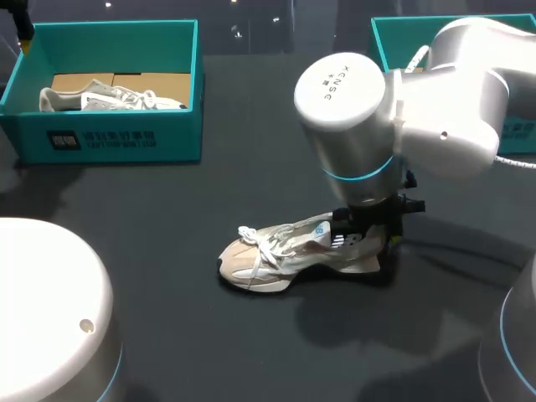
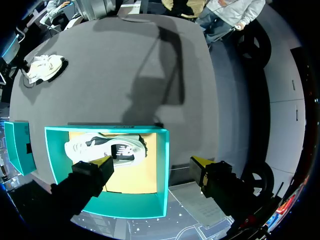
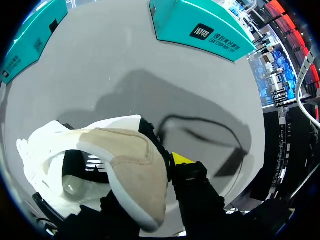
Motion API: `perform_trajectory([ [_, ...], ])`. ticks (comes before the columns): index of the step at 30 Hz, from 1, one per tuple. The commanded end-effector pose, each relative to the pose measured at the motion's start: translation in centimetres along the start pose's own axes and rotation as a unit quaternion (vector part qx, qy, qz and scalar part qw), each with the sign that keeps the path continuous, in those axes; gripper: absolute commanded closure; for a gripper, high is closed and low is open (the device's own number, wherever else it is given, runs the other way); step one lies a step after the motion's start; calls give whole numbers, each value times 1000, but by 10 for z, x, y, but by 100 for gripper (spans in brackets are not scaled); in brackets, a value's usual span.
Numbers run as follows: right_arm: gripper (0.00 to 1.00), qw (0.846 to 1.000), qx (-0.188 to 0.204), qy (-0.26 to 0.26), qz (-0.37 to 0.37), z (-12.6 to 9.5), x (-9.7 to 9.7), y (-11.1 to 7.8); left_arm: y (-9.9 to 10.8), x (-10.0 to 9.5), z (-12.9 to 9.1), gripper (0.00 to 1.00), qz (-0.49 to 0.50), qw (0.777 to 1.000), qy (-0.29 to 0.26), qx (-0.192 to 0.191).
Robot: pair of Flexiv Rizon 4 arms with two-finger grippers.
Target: Take the shoe out of the shoebox, open the shoe tongue, remove and reinsert the insole, then place the shoe into the shoebox
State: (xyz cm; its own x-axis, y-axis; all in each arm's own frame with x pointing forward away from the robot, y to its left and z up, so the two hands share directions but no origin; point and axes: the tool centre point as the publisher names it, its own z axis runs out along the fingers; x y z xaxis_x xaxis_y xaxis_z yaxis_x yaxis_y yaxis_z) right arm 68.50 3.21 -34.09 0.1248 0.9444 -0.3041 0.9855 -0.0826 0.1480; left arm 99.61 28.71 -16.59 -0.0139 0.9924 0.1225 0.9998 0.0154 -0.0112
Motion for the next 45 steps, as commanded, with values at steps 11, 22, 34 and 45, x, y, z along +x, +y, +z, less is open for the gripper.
perform_trajectory([
  [11, 100, 999, 20, 32, -6, 20, 19, -12, -1, 0, 0, 0, 0, 1000, 1, -1],
  [22, 100, 998, 34, 45, -6, 34, 24, -13, -1, 0, 0, 0, 0, 1000, 1, -1],
  [34, 75, 996, 48, 76, -1, 48, 24, -15, -1, 0, 0, 0, 0, 1000, 1, -1],
  [45, 0, 994, 54, 94, 2, 31, 14, -9, -1, 0, 0, 0, 0, 1000, 1, -1],
])
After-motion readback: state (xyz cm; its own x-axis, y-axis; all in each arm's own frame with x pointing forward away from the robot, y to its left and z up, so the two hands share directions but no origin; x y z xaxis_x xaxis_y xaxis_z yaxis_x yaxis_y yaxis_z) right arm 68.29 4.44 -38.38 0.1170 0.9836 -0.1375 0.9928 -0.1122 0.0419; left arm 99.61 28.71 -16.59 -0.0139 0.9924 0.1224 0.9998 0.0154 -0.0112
